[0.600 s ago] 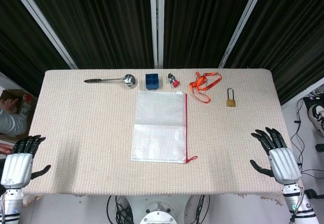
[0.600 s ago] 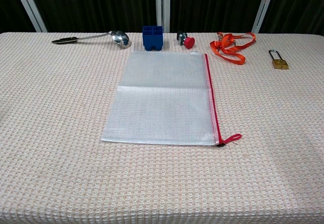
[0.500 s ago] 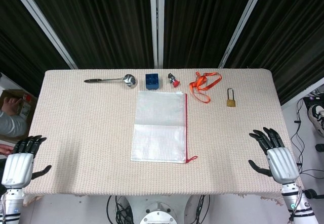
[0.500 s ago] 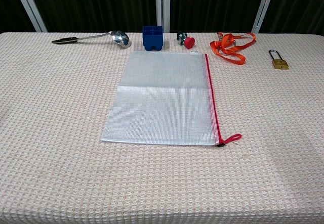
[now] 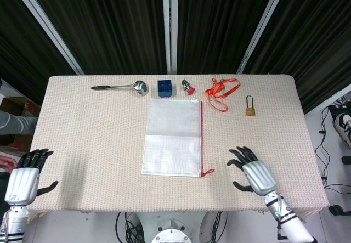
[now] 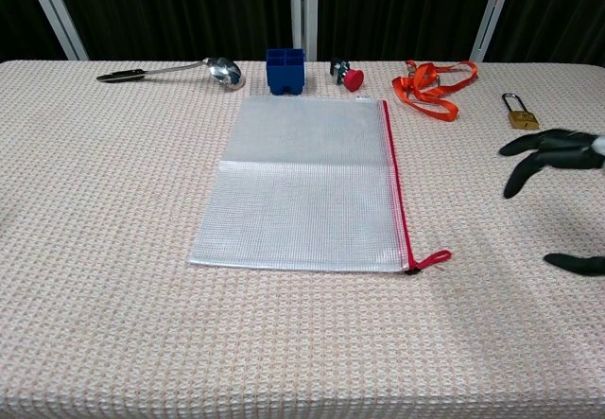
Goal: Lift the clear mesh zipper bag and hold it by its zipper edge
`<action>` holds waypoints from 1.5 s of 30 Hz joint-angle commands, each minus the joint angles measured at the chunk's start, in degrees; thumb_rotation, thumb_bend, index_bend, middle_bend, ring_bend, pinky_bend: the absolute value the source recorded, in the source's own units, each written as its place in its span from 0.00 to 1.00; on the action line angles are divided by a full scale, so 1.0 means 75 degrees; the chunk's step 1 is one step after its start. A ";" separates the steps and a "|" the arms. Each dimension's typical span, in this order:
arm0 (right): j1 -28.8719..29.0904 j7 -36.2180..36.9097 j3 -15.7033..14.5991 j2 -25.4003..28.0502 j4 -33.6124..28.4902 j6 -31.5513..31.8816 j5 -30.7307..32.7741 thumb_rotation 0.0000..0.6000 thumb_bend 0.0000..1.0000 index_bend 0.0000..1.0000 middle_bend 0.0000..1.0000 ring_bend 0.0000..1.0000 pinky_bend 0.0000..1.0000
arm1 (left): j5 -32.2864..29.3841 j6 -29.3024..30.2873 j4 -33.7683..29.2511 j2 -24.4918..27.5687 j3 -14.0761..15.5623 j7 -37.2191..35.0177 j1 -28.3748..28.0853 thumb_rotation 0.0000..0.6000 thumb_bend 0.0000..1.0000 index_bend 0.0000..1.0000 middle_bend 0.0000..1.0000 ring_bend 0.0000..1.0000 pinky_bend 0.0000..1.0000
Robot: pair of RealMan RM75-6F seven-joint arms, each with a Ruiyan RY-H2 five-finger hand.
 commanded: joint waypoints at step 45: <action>0.1130 0.0187 0.0211 -0.2482 0.2228 -0.1104 0.1043 1.00 0.39 0.58 0.18 0.00 0.00 | -0.0257 -0.0400 0.0966 -0.0407 -0.0030 -0.0781 -0.0102 1.00 0.07 0.20 0.17 0.13 0.18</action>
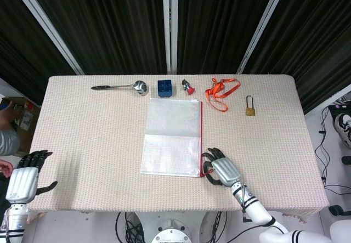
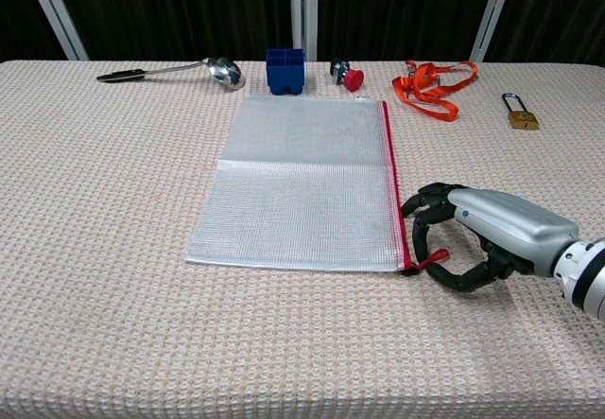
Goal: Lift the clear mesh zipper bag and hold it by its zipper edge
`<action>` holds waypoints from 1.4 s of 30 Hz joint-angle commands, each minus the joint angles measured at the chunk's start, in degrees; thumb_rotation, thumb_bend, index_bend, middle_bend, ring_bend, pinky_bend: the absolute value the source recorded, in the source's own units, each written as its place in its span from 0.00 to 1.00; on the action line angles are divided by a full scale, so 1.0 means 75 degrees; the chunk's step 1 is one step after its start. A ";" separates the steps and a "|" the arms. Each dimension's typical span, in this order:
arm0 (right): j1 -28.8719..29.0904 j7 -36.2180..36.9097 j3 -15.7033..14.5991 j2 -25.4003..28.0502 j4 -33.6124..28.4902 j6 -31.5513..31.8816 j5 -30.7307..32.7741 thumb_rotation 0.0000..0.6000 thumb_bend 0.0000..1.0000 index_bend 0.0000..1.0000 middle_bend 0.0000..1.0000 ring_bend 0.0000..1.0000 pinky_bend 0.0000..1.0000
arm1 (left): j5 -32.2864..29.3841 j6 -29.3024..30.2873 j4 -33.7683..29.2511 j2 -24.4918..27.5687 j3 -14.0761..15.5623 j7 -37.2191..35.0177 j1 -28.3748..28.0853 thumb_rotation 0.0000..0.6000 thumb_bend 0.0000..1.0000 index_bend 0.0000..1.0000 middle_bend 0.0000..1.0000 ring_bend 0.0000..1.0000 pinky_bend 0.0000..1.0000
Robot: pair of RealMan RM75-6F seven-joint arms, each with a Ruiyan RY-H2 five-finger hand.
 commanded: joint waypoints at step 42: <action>0.3250 -0.2557 0.3645 0.0405 -0.2380 -0.0380 0.2803 1.00 0.61 0.79 0.23 0.00 0.00 | -0.1358 -0.2840 -0.3451 0.0388 -0.1790 -0.2971 -0.3015 1.00 0.07 0.35 0.23 0.20 0.21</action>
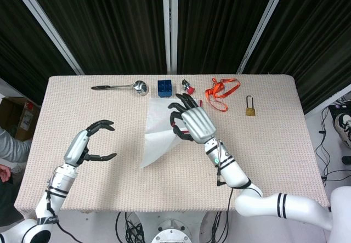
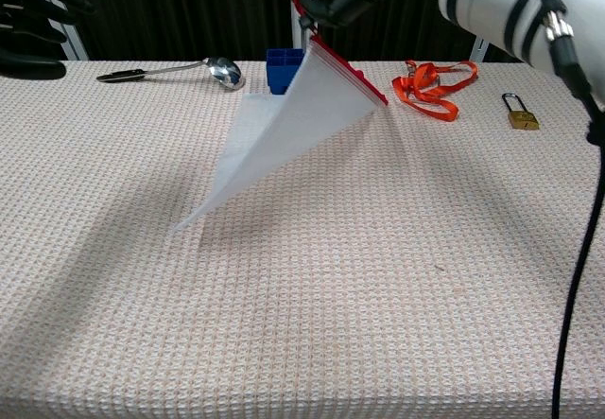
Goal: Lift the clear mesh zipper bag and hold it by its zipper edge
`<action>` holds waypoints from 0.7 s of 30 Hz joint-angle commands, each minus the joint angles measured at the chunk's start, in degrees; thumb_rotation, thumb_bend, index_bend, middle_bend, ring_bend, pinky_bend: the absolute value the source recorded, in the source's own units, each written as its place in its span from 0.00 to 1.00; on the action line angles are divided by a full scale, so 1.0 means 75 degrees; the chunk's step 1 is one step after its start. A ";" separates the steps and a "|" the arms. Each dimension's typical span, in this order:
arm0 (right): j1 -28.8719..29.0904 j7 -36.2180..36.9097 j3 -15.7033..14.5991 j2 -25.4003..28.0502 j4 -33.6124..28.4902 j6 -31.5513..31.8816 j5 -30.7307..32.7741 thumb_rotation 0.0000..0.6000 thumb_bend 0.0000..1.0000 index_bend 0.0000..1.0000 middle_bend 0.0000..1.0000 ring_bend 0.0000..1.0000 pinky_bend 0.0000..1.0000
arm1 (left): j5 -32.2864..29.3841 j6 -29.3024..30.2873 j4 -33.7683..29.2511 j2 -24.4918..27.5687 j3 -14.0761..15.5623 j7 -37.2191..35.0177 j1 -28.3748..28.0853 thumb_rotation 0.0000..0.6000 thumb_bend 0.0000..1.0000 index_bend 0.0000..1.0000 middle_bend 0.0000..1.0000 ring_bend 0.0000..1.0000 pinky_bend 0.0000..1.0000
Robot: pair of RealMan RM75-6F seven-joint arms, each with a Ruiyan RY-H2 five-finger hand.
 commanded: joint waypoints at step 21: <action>0.2317 -0.0712 0.0954 -0.1067 0.0907 0.0223 0.1818 1.00 0.62 0.79 0.23 0.00 0.00 | -0.2674 -0.0763 -0.0278 -0.1005 -0.1083 0.1858 -0.1462 1.00 0.08 0.39 0.23 0.20 0.21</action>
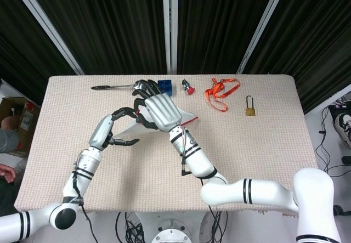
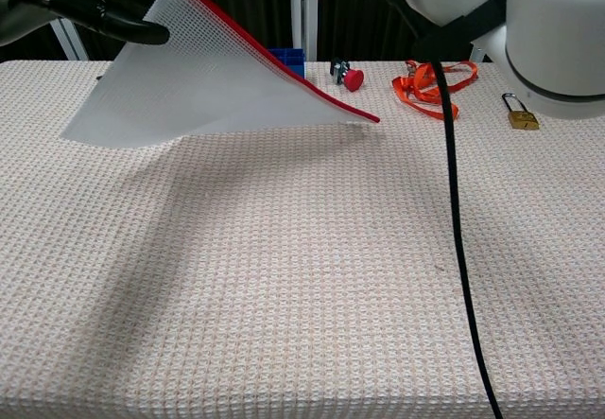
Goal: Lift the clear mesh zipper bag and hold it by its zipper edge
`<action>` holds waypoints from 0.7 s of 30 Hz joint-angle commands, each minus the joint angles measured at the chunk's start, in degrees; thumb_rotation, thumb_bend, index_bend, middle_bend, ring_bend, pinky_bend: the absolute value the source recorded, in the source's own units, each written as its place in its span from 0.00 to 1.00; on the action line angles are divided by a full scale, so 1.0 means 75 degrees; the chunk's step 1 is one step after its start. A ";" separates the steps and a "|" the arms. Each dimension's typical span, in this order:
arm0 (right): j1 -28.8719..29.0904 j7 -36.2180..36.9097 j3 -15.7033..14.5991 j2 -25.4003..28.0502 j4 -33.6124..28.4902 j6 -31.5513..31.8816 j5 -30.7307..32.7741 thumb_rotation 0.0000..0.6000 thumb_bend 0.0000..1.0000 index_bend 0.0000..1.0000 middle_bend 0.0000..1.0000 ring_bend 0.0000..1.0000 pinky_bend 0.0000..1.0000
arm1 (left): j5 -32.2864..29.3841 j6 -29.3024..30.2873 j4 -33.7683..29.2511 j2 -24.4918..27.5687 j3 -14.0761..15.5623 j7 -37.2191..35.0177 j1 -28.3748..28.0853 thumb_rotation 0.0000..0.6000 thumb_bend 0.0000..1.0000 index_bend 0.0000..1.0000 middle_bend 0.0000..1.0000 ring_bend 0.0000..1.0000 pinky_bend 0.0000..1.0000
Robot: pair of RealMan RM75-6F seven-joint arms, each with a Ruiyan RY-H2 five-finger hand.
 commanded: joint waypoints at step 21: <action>0.0508 0.0317 -0.0230 -0.0063 0.0332 0.0226 0.0347 1.00 0.62 0.79 0.23 0.00 0.00 | -0.0652 0.0007 0.0520 -0.0571 -0.0268 0.0113 -0.0340 1.00 0.25 0.51 0.27 0.21 0.22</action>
